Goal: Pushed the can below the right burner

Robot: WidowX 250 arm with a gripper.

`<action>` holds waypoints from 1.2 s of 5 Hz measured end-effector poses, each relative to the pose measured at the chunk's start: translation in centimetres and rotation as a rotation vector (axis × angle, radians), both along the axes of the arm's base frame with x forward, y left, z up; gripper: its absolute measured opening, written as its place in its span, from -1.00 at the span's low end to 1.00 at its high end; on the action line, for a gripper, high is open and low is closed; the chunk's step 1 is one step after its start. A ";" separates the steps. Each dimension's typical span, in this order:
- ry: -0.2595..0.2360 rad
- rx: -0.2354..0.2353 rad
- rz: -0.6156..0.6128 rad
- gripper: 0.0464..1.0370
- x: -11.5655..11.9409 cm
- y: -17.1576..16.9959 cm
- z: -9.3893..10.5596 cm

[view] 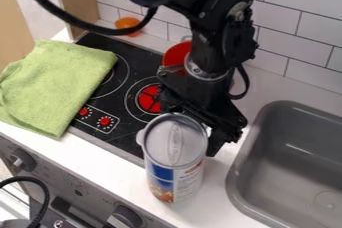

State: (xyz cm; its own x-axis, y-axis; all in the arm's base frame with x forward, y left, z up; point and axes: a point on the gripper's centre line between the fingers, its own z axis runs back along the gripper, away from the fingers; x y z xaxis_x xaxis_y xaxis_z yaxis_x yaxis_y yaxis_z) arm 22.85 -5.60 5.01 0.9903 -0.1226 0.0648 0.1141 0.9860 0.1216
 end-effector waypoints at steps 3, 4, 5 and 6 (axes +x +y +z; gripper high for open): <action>-0.139 -0.052 0.165 0.92 3.9 1.2 2.7; -0.175 -0.067 0.232 0.92 4.6 3.0 3.3; -0.307 -0.088 0.216 0.92 5.9 5.6 5.7; -0.338 -0.078 0.254 0.92 7.1 7.8 5.8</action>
